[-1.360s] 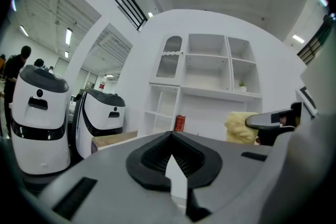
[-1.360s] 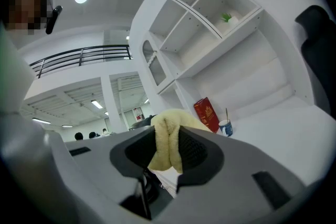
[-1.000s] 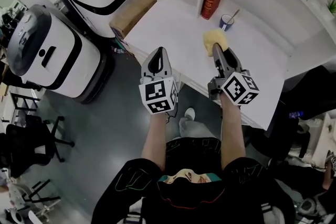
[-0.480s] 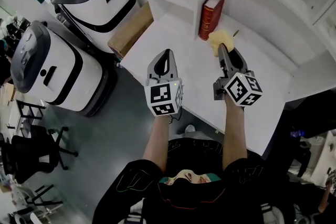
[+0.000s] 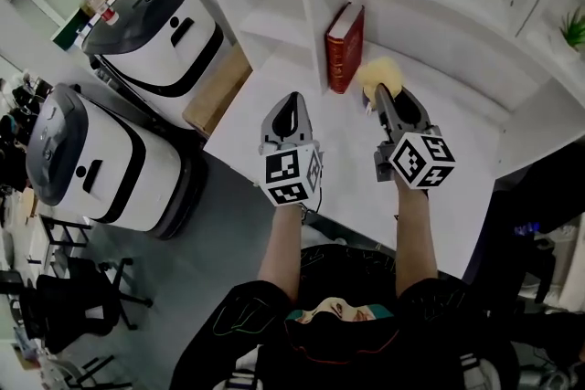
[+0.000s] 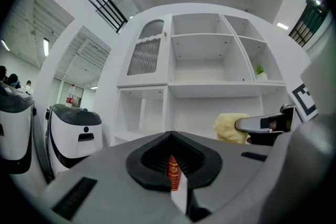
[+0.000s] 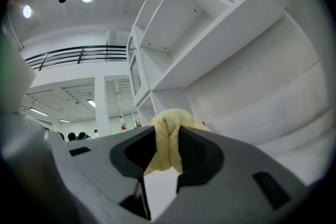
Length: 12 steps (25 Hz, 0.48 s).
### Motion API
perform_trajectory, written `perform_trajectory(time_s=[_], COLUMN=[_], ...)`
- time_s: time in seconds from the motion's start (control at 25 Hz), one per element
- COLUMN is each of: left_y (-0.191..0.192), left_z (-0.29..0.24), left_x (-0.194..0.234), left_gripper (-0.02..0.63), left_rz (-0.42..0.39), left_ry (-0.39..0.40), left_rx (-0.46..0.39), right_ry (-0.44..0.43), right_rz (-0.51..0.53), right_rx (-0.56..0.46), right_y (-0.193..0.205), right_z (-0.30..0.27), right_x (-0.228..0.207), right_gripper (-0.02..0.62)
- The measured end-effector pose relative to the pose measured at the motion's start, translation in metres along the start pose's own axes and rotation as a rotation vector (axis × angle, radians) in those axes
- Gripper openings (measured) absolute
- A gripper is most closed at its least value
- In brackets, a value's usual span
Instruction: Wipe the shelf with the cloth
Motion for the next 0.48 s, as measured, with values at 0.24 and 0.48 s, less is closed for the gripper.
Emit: perform_trajectory(time_s=[0.24, 0.48], left_y=[-0.023, -0.05], left_z=[-0.027, -0.045], left_x=[-0.011, -0.023], left_gripper=[-0.002, -0.002], left_rz=[-0.012, -0.029], left_ry=[0.061, 0.116], left_rx=[-0.051, -0.112], right_ry=[0.027, 0.056], right_rz=[0.031, 0.075], right_rx=[-0.041, -0.089], right_y=[-0.019, -0.045], right_z=[0.006, 0.009], right_x=[-0.011, -0.018], right_gripper=[0.109, 0.109])
Point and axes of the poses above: the fingertips, and each gripper's own axes: z backward along the fingers, x to its left, y out of its underside, the point moved 8 cm from there along z, backward along the fingers, and after that the axes turned 11 degrees about y, right-handed, at the moved point
